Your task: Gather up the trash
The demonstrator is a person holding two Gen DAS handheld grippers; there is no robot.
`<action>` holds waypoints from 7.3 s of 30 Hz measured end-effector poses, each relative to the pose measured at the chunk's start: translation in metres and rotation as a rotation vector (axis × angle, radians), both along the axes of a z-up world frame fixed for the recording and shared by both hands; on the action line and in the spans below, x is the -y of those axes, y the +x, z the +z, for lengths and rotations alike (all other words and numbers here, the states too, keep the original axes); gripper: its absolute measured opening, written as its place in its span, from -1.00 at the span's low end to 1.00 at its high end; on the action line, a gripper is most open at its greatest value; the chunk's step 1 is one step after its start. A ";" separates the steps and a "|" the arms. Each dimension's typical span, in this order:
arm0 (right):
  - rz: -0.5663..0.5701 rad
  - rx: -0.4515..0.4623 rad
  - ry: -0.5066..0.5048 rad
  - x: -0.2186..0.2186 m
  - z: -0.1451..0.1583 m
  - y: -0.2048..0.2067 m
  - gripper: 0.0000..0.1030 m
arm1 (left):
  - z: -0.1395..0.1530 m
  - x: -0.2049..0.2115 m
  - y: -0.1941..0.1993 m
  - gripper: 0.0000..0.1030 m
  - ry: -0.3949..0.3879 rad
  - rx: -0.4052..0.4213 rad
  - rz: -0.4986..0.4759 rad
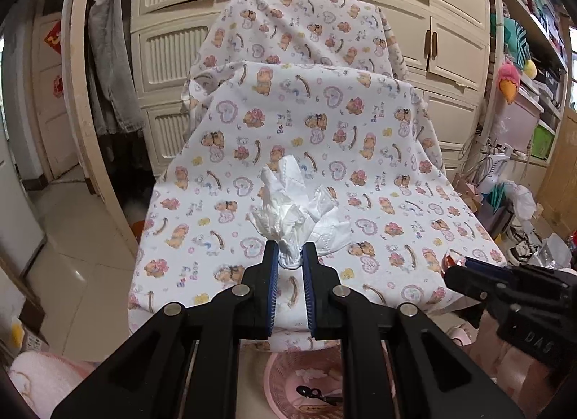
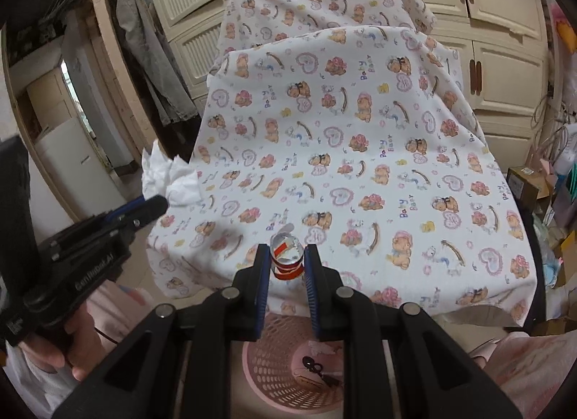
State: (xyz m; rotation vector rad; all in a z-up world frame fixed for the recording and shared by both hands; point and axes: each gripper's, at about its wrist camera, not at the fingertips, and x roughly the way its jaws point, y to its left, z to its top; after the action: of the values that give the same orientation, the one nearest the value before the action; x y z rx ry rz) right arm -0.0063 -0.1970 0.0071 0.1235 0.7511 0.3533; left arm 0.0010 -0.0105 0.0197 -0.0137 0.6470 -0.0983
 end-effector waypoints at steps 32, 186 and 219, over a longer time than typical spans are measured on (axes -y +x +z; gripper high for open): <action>0.077 -0.260 -0.091 -0.019 -0.061 0.021 -0.64 | -0.115 0.030 0.022 -0.76 0.059 -0.606 -0.151; -0.181 0.191 -0.172 0.021 0.008 -0.007 1.00 | 0.008 -0.024 -0.014 0.98 -0.018 0.080 0.034; -0.174 0.181 -0.180 0.020 0.006 -0.006 1.00 | 0.009 -0.020 -0.016 0.98 -0.018 0.078 0.028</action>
State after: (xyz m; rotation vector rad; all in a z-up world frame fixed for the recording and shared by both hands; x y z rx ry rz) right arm -0.0119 -0.2172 0.0131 -0.0128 0.5853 0.1282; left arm -0.0152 0.0094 0.0283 -0.0363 0.5674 -0.0774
